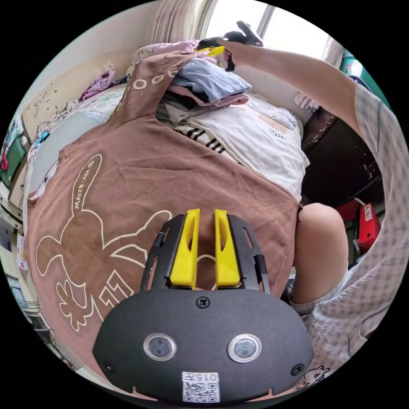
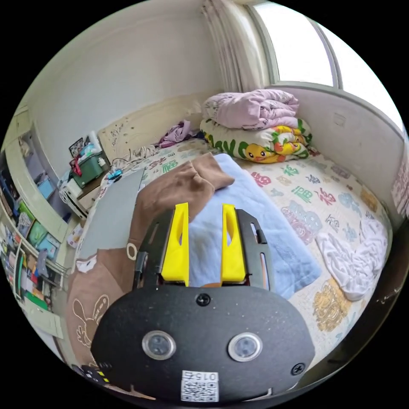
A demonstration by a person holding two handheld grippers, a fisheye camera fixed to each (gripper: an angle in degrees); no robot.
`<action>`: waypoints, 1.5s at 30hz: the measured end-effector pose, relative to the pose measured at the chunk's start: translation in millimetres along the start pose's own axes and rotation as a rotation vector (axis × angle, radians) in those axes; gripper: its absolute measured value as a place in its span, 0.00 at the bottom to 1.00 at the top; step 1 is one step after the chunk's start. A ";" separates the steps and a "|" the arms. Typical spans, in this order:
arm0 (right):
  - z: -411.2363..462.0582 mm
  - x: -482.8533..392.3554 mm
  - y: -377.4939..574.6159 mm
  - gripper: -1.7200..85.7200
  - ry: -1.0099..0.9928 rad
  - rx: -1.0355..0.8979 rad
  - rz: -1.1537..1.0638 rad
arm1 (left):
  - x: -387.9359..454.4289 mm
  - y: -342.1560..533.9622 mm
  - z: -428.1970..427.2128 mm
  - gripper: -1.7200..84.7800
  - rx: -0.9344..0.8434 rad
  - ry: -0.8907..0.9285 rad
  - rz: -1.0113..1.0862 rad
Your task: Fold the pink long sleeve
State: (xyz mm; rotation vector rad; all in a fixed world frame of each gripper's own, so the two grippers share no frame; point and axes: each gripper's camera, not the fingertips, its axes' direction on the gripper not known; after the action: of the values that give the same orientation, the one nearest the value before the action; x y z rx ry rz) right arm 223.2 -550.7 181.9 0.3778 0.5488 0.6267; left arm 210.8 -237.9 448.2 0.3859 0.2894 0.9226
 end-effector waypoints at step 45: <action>11.5 -195.5 459.4 0.02 -0.907 -0.404 -0.980 | -248.0 243.4 -132.0 0.02 0.702 0.311 -0.807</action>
State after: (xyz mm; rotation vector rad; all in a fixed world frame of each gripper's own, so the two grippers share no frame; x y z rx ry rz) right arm -107.3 -332.9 486.4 -0.0409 -0.2940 -0.4044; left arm -158.2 -281.8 457.0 0.6966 0.9848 0.0489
